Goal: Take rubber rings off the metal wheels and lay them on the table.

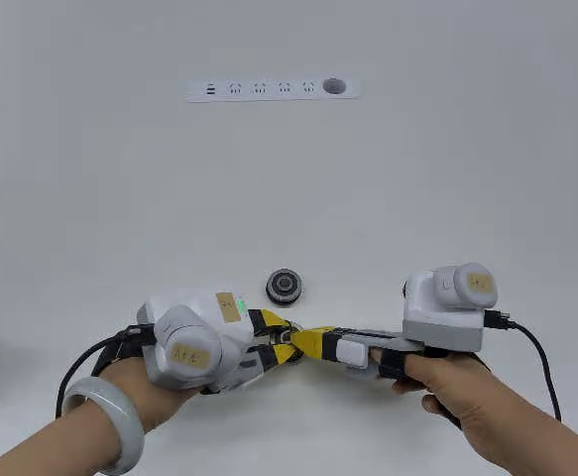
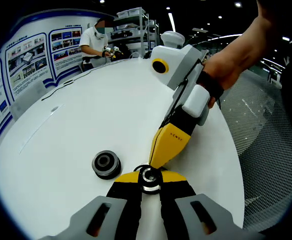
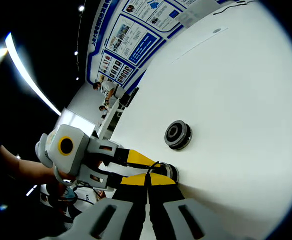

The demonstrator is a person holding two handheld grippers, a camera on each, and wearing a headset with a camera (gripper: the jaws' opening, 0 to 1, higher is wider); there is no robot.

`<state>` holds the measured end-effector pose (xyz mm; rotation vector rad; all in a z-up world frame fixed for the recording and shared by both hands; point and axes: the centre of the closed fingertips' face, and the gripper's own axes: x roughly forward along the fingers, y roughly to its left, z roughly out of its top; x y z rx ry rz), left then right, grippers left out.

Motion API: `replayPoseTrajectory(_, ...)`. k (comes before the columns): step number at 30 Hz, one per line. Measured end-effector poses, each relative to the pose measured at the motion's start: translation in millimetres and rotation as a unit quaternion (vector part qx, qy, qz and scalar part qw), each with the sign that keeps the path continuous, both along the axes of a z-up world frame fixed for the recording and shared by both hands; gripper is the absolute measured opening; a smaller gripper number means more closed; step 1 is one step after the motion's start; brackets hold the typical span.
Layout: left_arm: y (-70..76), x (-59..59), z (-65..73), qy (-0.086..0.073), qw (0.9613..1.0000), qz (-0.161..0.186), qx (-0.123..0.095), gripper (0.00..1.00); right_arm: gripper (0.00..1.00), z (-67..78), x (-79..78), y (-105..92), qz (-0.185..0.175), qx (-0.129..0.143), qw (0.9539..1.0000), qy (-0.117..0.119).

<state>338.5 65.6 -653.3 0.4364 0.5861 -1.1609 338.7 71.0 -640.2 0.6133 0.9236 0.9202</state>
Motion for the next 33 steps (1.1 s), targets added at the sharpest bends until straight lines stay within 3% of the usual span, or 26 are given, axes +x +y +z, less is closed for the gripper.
replayPoseTrajectory(18,0.5,-0.4,-0.3,-0.018,0.9998,-0.009,0.002,0.14,0.02,-10.1,3.1,-7.0,-0.014,-0.016,0.9997,0.011)
replayPoseTrajectory(25,2.4,0.5,4.5,-0.021,0.9997,-0.002,-0.009,0.16,0.02,-12.2,2.9,-9.3,-0.017,-0.020,0.9996,0.013)
replayPoseTrajectory(31,3.4,0.3,7.1,-0.020,0.9996,0.003,-0.019,0.30,0.02,-12.3,2.5,-9.2,-0.016,-0.020,0.9996,0.014)
replayPoseTrajectory(33,5.4,-0.3,5.6,-0.019,0.9997,0.003,-0.016,0.31,0.02,-11.8,2.5,-9.0,-0.017,-0.018,0.9996,0.014)
